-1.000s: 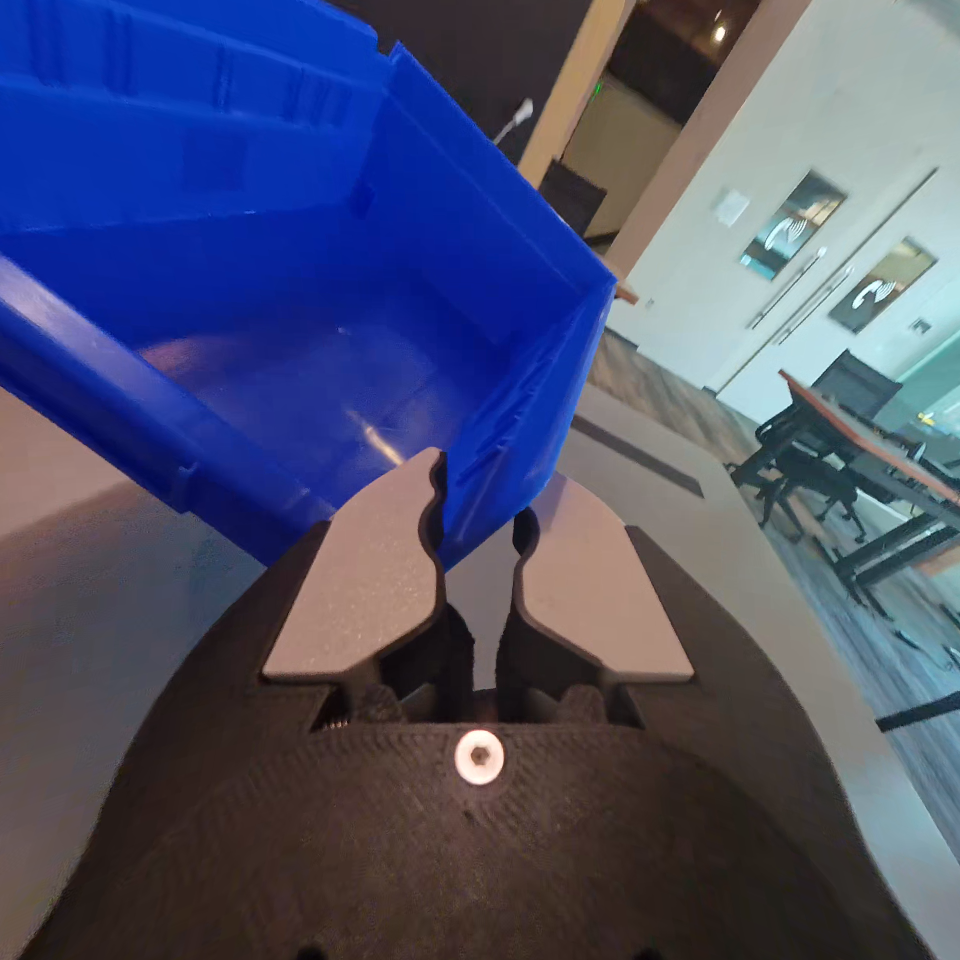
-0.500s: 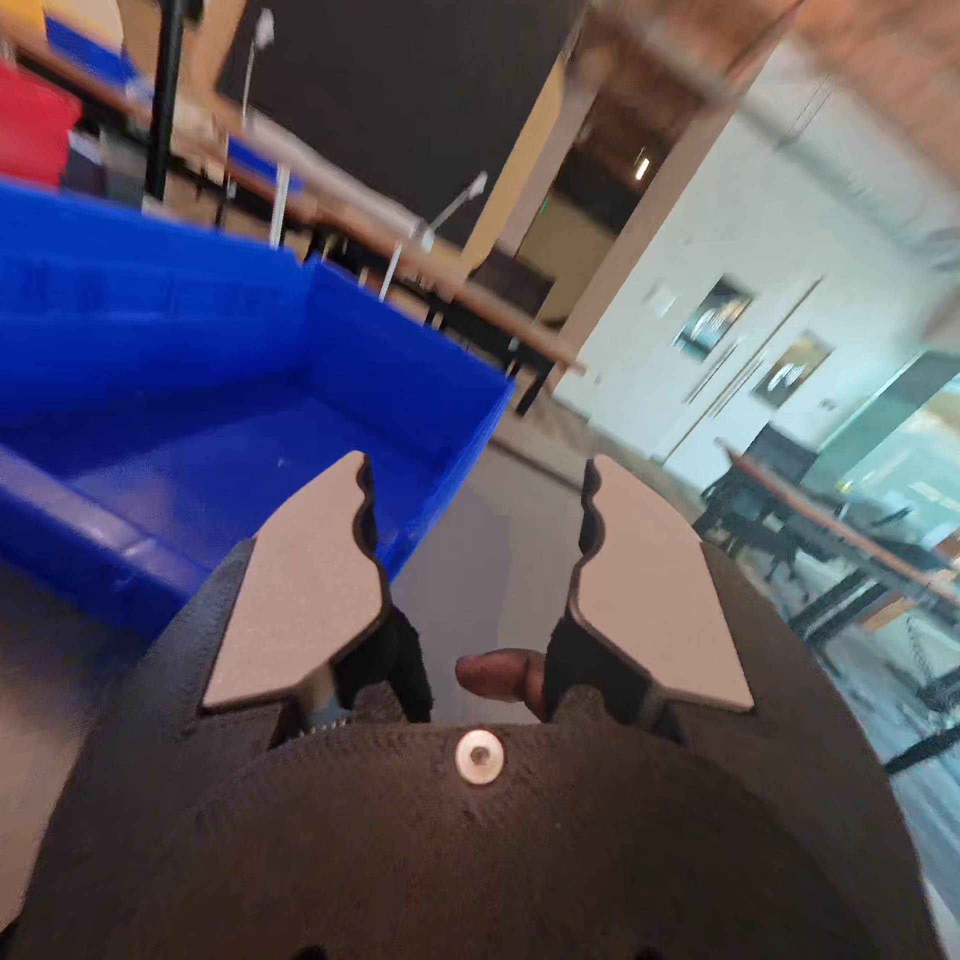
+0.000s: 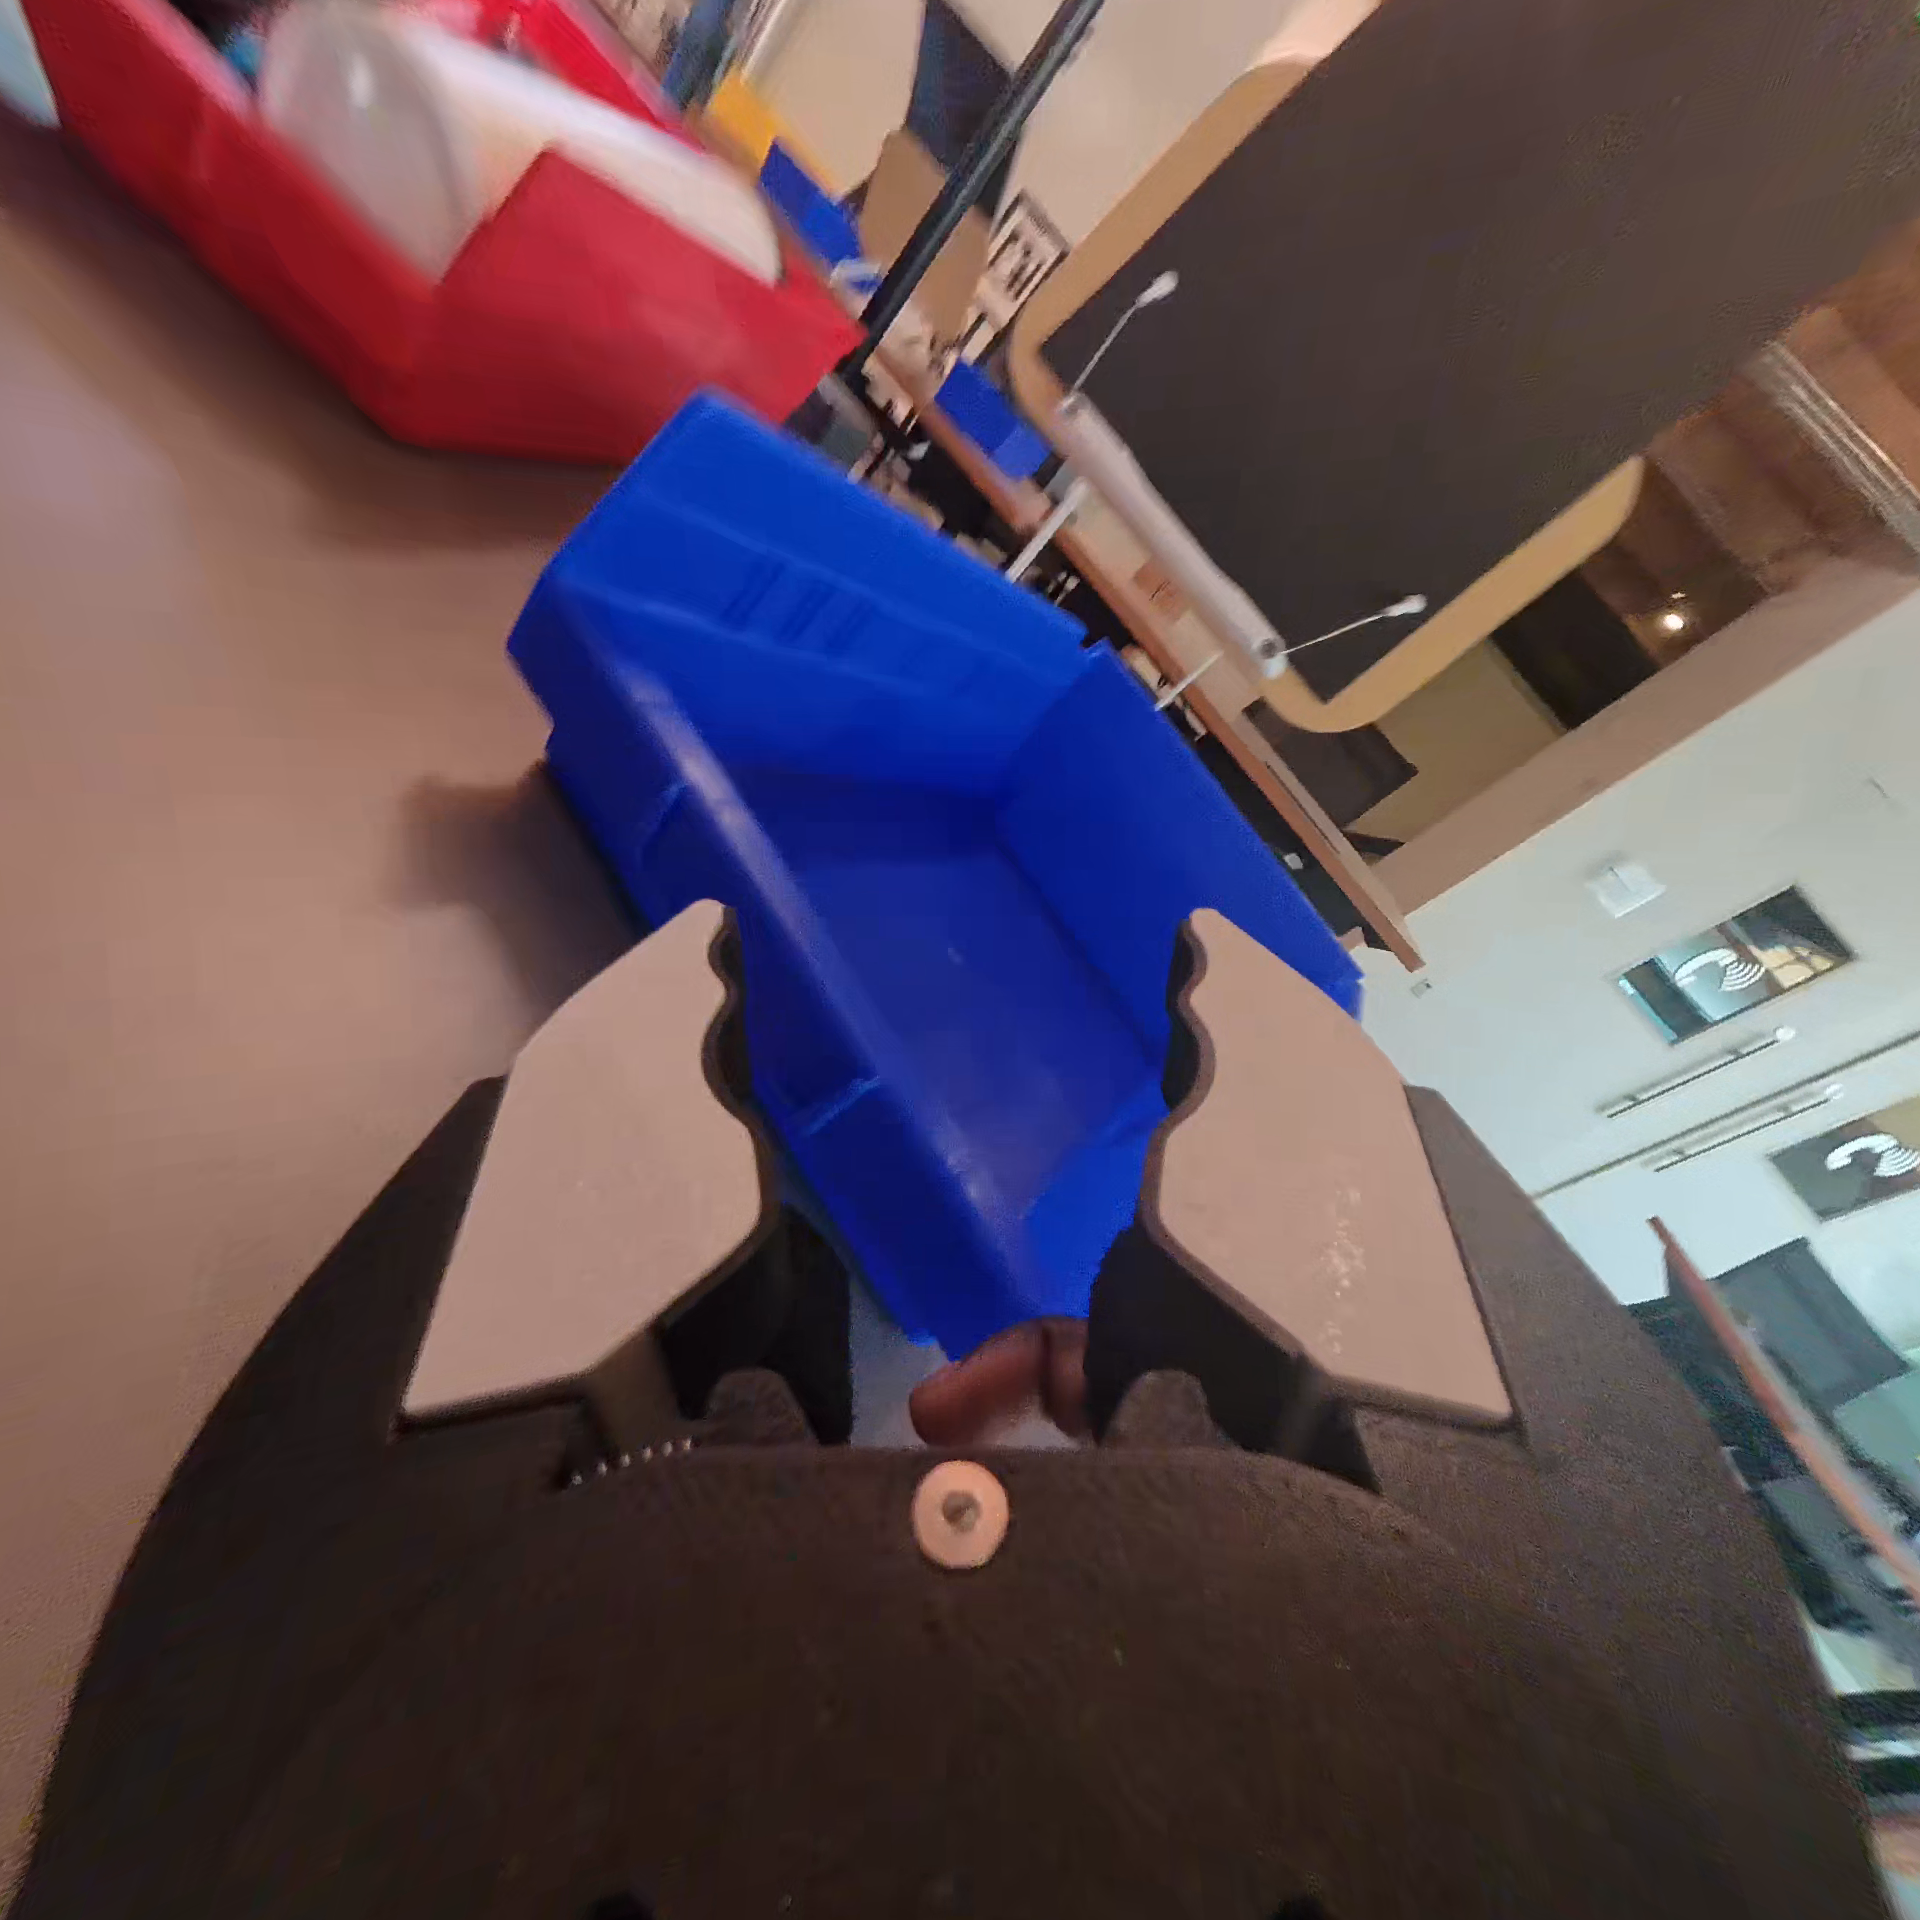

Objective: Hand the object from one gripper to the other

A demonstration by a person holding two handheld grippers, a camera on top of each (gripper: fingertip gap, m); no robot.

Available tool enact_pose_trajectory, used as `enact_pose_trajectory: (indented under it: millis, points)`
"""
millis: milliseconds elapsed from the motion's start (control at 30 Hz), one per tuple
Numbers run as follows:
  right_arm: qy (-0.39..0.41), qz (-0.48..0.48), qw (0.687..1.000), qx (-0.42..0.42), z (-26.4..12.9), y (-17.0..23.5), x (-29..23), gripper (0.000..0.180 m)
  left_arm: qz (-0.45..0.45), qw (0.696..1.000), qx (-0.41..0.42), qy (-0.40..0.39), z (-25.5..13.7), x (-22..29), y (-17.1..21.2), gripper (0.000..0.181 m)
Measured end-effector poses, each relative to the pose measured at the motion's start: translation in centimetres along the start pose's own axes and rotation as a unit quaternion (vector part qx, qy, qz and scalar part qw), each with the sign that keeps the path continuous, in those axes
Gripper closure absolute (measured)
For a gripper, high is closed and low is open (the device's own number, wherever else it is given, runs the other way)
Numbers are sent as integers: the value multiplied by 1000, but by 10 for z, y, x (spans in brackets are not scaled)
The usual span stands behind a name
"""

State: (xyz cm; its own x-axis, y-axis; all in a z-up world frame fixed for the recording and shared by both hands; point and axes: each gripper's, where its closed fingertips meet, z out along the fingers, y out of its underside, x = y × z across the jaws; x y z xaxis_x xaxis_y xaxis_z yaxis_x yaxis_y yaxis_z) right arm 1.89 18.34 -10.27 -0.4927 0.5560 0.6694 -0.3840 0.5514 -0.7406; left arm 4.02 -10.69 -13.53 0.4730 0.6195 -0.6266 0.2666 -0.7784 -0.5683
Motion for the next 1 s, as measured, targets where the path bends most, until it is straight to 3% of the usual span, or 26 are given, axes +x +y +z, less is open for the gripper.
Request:
enact_pose_trajectory:
  millis: [267,400,533,700,1000]
  points:
    - [-100,-69,979,-162,27,42,-33,92,105,991,-86,-15,26,-2,22,96]
    - [-76,-132,966,-211,35,58,-25,110,135,985,-98,-34,37,-7,28,119]
    - [-79,-127,955,-257,32,74,-21,135,147,984,-92,-36,36,-9,30,123]
    - [-68,-102,951,-285,23,90,-5,135,141,985,-91,-47,28,-17,44,124]
    - [-71,-92,937,-328,-6,126,32,134,106,969,-188,-124,-9,-68,137,136]
